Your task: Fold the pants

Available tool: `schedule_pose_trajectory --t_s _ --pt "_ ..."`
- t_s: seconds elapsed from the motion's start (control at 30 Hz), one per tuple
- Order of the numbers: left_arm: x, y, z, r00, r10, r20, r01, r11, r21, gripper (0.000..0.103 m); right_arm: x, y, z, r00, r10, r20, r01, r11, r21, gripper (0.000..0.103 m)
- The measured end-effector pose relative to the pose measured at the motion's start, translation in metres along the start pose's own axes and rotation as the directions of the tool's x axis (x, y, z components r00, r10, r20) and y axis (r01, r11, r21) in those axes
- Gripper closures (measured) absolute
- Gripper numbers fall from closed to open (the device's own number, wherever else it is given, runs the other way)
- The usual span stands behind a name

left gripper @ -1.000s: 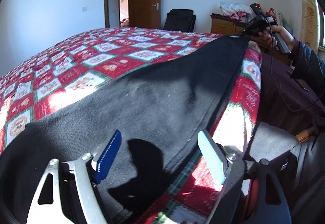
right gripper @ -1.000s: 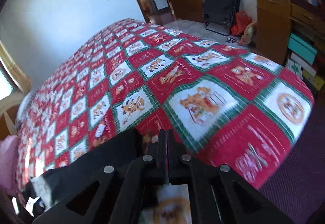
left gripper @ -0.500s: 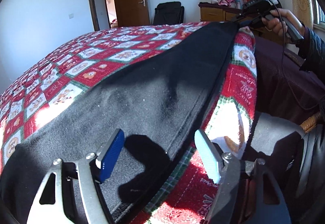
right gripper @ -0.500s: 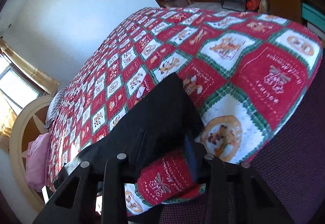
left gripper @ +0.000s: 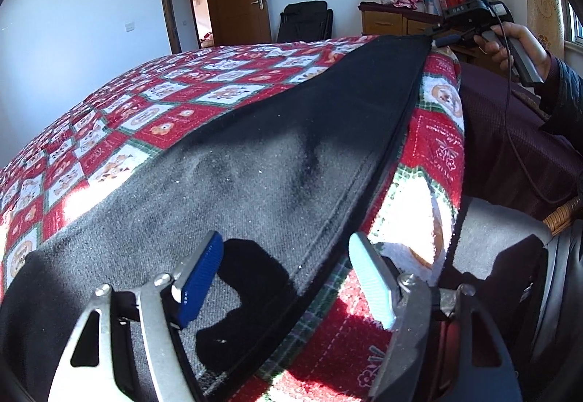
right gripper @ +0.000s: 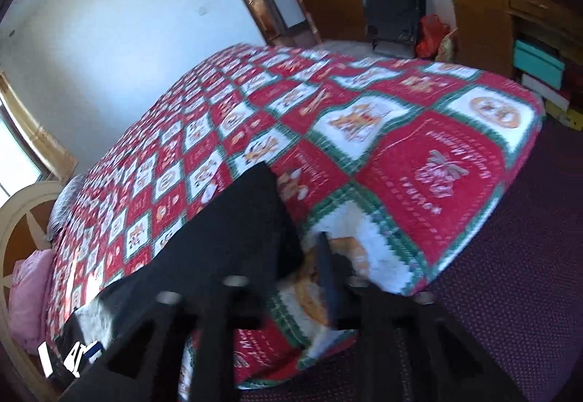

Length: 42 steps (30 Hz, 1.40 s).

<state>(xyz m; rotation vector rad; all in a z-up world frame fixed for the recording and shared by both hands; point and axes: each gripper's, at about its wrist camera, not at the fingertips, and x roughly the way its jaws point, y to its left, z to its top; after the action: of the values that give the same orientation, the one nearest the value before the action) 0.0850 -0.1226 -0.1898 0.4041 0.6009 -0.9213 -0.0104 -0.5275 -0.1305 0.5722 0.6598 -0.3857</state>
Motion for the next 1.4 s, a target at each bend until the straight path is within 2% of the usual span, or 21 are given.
schedule_pose_trajectory --t_s 0.07,0.13,0.2,0.27,0.33,0.43,0.5,0.53,0.63,0.7,0.77,0.83,0.9,0.97,1.1,1.2,1.23,1.27,1.4 --pt "-0.005 0.000 0.001 1.000 0.005 0.021 -0.005 1.000 -0.003 0.029 -0.010 0.007 -0.001 1.000 0.011 0.019 -0.010 1.000 -0.019 0.049" --pt "-0.005 0.000 0.002 1.000 -0.003 0.024 0.003 1.000 -0.013 0.029 -0.021 0.029 -0.006 0.999 0.028 0.046 -0.023 0.996 -0.090 0.049" --pt "0.001 -0.001 0.001 1.000 -0.006 0.002 0.006 1.000 -0.013 0.029 -0.020 0.067 -0.018 0.997 0.082 0.001 -0.080 0.973 -0.215 0.049" --pt "0.004 -0.004 -0.002 1.000 0.009 -0.001 -0.009 1.000 0.001 0.029 -0.011 0.116 -0.045 0.985 0.142 -0.095 -0.169 0.902 -0.398 0.049" --pt "0.003 -0.005 -0.002 1.000 0.016 0.001 -0.016 1.000 0.001 0.031 0.001 0.164 -0.084 0.968 0.177 -0.177 -0.248 0.781 -0.573 0.049" --pt "0.002 -0.001 -0.001 1.000 0.012 0.001 -0.012 1.000 -0.017 0.035 0.024 0.215 -0.143 0.956 0.139 -0.260 -0.290 0.595 -0.750 0.049" --pt "0.001 0.002 -0.002 1.000 0.007 0.003 -0.007 1.000 -0.029 0.035 0.034 0.237 -0.171 0.954 0.125 -0.272 -0.297 0.497 -0.815 0.050" --pt "0.001 0.002 -0.002 1.000 0.007 0.002 -0.007 1.000 -0.031 0.035 0.039 0.245 -0.180 0.950 0.124 -0.286 -0.310 0.471 -0.826 0.050" --pt "0.003 0.002 -0.001 1.000 0.014 -0.006 -0.014 0.999 -0.033 0.035 0.056 0.256 -0.191 0.942 0.093 -0.321 -0.328 0.442 -0.835 0.052" --pt "0.004 0.004 -0.001 1.000 0.007 -0.009 -0.007 0.999 -0.050 0.035 0.061 0.259 -0.199 0.942 0.065 -0.328 -0.326 0.408 -0.853 0.052" --pt "0.004 0.005 -0.001 1.000 0.003 -0.009 -0.003 0.998 -0.063 0.035 0.064 0.261 -0.202 0.944 0.063 -0.323 -0.320 0.401 -0.858 0.054" --pt "0.006 0.004 0.001 1.000 0.012 -0.014 -0.013 0.998 -0.056 0.035 0.063 0.260 -0.198 0.945 0.073 -0.318 -0.319 0.418 -0.851 0.063" --pt "0.006 0.002 0.001 0.999 0.025 -0.022 -0.026 0.999 -0.048 0.035 0.065 0.260 -0.194 0.940 0.094 -0.328 -0.334 0.450 -0.828 0.083" --pt "0.007 0.001 0.002 0.999 0.033 -0.031 -0.034 0.998 -0.048 0.035 0.065 0.261 -0.193 0.936 0.108 -0.334 -0.345 0.461 -0.818 0.088" --pt "0.006 0.001 0.002 0.999 0.039 -0.037 -0.041 0.998 -0.048 0.035 0.065 0.263 -0.197 0.938 0.115 -0.328 -0.343 0.450 -0.824 0.096" --pt "0.003 0.002 0.002 0.998 0.054 -0.035 -0.055 0.998 -0.041 0.054 0.062 0.263 -0.194 0.934 0.125 -0.335 -0.353 0.457 -0.816 0.099" --pt "0.001 0.004 0.002 0.999 0.043 -0.029 -0.045 0.998 -0.049 0.068 0.059 0.262 -0.192 0.932 0.134 -0.336 -0.359 0.462 -0.811 0.099" --pt "-0.002 0.007 0.002 0.999 0.027 -0.026 -0.028 0.997 -0.066 0.077 0.056 0.262 -0.189 0.929 0.144 -0.340 -0.366 0.468 -0.804 0.099" --pt "-0.005 0.006 0.001 1.000 0.001 -0.027 -0.003 0.998 -0.068 0.078 0.047 0.260 -0.183 0.921 0.167 -0.351 -0.387 0.477 -0.789 0.100"
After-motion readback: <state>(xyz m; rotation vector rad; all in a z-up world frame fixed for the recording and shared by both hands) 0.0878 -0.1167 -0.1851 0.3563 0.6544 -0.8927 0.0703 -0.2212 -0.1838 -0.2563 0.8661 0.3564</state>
